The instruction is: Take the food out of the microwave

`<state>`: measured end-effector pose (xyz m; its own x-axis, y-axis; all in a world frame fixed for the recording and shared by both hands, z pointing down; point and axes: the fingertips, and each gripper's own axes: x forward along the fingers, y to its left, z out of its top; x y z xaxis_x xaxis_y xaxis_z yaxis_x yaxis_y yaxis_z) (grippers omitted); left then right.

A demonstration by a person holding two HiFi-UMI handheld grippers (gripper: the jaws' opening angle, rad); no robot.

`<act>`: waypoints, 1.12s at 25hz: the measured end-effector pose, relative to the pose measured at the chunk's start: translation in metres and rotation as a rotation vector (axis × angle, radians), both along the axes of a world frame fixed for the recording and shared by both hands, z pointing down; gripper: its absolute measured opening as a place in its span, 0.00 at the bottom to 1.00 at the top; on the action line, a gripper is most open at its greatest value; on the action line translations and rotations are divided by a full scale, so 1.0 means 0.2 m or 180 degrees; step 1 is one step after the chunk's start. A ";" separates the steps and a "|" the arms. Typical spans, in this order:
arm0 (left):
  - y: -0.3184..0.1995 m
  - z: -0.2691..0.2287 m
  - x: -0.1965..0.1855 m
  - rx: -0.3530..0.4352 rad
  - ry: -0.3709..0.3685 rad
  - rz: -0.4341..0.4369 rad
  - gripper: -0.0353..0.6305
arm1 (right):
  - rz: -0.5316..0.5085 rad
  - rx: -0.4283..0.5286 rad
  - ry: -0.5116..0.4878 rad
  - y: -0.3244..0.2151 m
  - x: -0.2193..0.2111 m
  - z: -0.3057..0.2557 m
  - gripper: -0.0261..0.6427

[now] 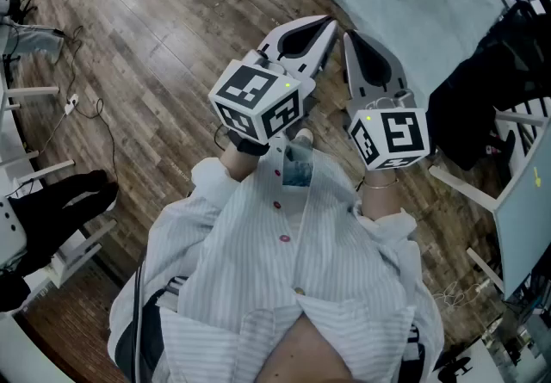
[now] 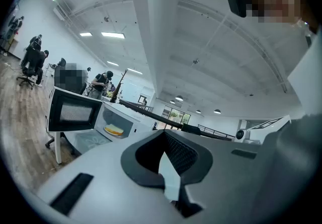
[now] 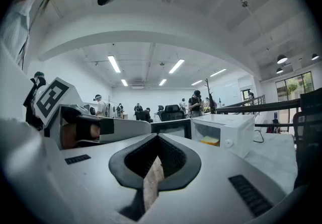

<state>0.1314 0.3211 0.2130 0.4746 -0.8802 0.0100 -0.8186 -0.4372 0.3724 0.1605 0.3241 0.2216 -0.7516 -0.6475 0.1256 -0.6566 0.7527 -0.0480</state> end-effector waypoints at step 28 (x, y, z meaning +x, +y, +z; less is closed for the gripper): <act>-0.11 0.05 -0.13 0.0026 0.0035 -0.0186 0.06 | -0.0105 -0.0069 -0.0035 -0.13 -0.08 0.08 0.08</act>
<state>0.1052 0.2984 0.2238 0.4223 -0.9064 -0.0022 -0.8387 -0.3917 0.3783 0.1445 0.2986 0.2386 -0.7740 -0.6195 0.1311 -0.6307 0.7727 -0.0717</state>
